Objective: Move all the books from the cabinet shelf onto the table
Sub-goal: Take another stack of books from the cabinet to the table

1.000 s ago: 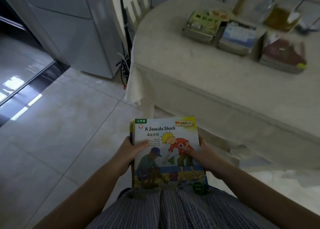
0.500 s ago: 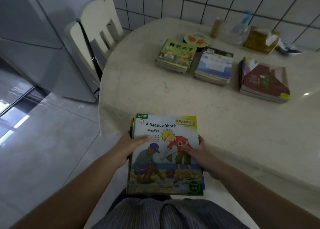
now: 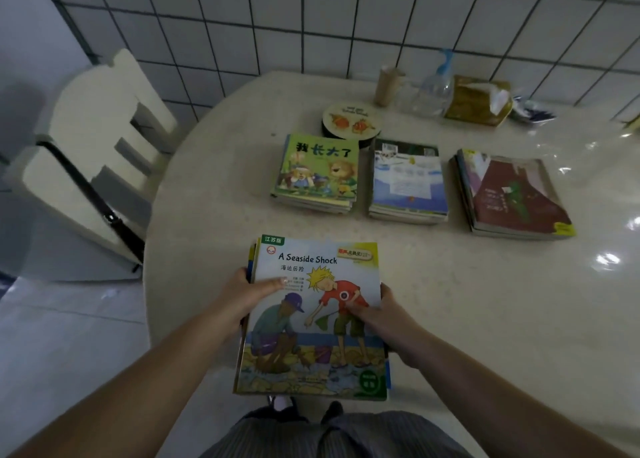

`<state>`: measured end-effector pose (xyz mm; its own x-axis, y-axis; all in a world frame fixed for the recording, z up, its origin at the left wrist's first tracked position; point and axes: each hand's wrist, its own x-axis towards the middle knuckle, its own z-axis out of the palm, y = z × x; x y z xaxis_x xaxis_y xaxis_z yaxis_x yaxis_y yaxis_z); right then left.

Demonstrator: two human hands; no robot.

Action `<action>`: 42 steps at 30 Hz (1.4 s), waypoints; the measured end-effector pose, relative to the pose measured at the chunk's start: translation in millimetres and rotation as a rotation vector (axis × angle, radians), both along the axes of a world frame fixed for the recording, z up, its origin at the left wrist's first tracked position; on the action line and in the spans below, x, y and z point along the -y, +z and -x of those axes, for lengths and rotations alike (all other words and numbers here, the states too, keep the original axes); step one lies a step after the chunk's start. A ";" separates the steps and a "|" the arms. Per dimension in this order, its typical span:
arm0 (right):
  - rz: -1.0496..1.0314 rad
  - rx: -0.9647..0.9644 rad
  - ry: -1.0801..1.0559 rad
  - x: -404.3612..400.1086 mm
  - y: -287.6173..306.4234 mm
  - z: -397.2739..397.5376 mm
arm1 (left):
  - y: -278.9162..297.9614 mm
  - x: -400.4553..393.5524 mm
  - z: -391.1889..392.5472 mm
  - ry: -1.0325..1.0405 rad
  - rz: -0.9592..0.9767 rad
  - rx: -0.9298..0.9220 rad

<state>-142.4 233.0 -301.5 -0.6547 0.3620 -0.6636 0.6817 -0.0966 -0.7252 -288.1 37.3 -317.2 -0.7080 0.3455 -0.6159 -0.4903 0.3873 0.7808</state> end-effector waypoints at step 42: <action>-0.574 0.168 -0.002 8.3 2.1 63.1 | 4.4 -13.7 62.9 -0.104 0.225 -0.233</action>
<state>-205.5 224.7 -299.4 -0.5567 0.6946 -0.4556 0.7916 0.2774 -0.5444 -351.0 50.9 -312.8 -0.8067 0.2976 -0.5106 -0.2573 0.6009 0.7568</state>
